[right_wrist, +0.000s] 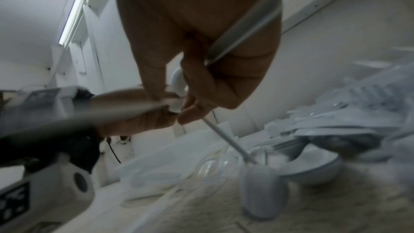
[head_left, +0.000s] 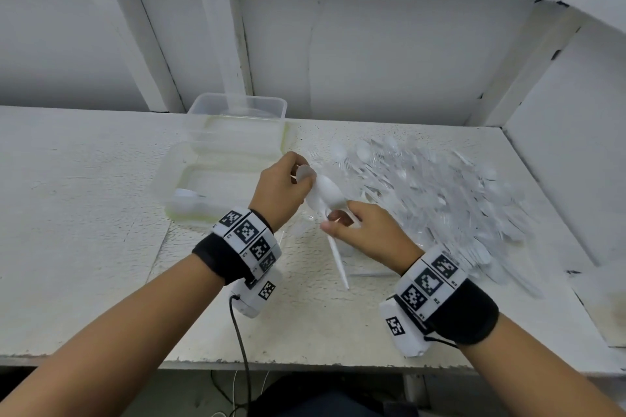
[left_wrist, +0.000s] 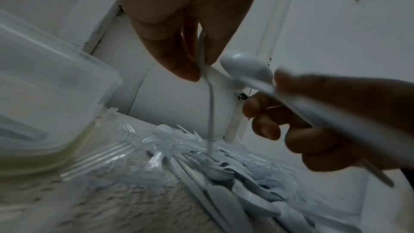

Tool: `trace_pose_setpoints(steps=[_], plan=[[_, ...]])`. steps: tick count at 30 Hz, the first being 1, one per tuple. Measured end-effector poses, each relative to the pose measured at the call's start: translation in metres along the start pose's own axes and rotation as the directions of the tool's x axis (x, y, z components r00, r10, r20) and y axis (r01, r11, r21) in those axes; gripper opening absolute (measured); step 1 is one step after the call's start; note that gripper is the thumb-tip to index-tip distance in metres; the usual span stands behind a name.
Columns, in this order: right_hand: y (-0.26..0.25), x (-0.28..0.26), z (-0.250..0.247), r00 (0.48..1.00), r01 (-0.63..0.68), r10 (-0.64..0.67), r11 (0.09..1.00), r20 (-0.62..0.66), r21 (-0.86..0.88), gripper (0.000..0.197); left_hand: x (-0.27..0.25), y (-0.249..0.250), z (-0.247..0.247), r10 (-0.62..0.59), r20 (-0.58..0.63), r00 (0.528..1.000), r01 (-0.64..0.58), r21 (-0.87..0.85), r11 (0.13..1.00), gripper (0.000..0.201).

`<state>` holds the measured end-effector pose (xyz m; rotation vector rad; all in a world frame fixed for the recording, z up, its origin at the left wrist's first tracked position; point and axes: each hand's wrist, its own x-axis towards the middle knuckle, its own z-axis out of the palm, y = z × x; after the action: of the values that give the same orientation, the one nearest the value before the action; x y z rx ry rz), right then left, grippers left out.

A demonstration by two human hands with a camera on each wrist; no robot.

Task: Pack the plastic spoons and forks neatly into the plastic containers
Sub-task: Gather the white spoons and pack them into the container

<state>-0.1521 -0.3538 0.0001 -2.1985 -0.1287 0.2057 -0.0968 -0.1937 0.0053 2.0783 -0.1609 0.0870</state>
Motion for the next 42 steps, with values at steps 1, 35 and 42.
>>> trace_pose_setpoints(steps=[1,35,42], plan=[[-0.001,0.000,0.002,1.000,0.004,-0.004,1.000,0.008,0.005,0.016,0.000,0.000,0.001,-0.012,0.006,1.000,0.012,-0.028,1.000,0.005],[0.040,-0.039,-0.040,0.849,-0.284,0.471,0.788,-0.238,0.546,0.030,-0.014,0.016,0.082,-0.057,0.707,0.705,-0.588,0.627,0.510,0.029],[0.036,-0.037,-0.043,0.889,-0.248,0.399,0.832,-0.225,0.496,0.030,-0.016,0.023,0.046,0.124,0.527,0.841,-0.437,0.525,0.730,0.026]])
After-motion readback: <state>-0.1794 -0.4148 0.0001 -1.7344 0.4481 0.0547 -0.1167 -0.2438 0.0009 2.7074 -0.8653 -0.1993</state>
